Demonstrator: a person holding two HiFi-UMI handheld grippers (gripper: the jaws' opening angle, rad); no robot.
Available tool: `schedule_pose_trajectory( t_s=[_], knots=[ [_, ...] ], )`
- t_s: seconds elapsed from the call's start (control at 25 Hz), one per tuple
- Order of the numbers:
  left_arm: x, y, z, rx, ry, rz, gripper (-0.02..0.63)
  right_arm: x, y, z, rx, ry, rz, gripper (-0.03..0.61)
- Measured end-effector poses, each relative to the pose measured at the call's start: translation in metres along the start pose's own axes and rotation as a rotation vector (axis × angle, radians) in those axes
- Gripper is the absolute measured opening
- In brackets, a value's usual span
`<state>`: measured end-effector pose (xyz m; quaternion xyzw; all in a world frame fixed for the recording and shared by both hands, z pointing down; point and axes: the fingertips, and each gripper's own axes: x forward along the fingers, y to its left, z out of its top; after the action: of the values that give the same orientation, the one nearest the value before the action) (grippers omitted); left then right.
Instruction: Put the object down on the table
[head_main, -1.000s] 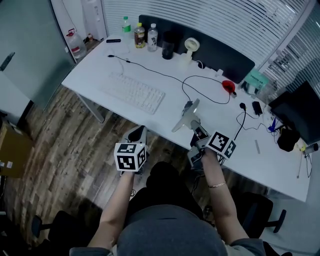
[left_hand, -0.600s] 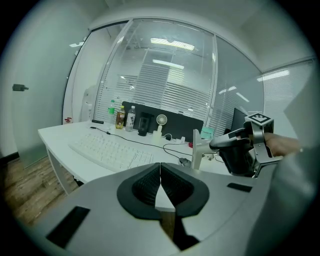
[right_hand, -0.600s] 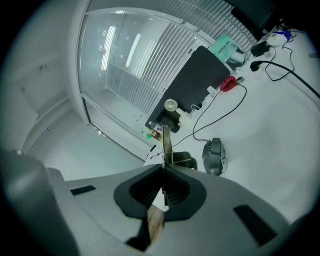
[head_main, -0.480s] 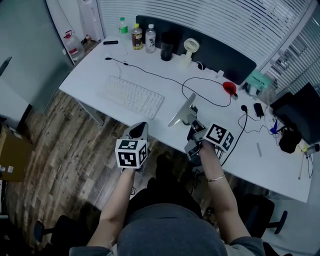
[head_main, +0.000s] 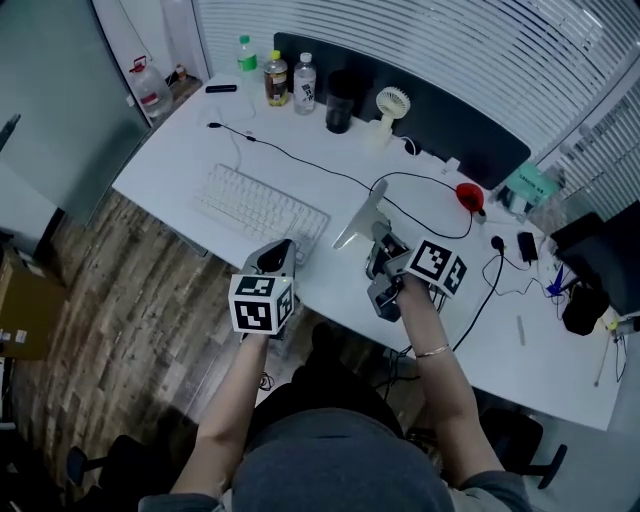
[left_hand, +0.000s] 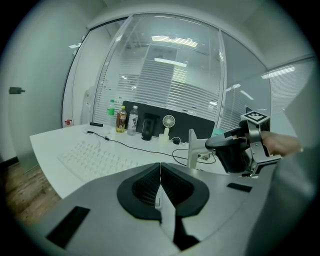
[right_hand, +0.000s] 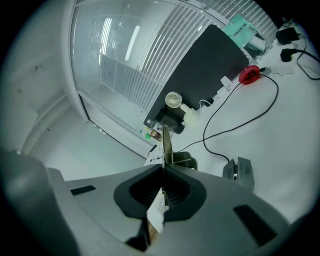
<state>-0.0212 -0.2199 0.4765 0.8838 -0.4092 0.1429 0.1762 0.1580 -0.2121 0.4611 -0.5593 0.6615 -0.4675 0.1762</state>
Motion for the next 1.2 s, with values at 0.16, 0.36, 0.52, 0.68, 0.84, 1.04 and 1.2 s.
schedule_pose_trajectory(
  t_s=[0.16,0.36,0.52,0.68,0.84,1.04,1.2],
  knots=[
    [0.022,0.011,0.013,-0.007,-0.002,0.018,0.023,0.025,-0.004,0.020,0.020,0.011,0.018,0.005],
    [0.046,0.023,0.025,-0.021,-0.001,0.045,0.023,0.058,-0.010,0.036,0.023,0.052,0.018,0.005],
    [0.059,0.034,0.030,-0.045,0.002,0.069,0.023,0.084,-0.014,0.042,0.036,0.083,0.023,0.005],
    [0.068,0.045,0.032,-0.061,0.008,0.093,0.023,0.108,-0.016,0.041,0.054,0.111,0.031,0.005],
    [0.074,0.057,0.035,-0.066,0.012,0.118,0.023,0.129,-0.017,0.043,0.070,0.127,0.041,0.005],
    [0.082,0.067,0.035,-0.075,0.021,0.144,0.023,0.150,-0.022,0.048,0.094,0.144,0.044,0.005],
    [0.088,0.078,0.034,-0.101,0.028,0.165,0.023,0.167,-0.023,0.048,0.113,0.159,0.052,0.005]
  ],
)
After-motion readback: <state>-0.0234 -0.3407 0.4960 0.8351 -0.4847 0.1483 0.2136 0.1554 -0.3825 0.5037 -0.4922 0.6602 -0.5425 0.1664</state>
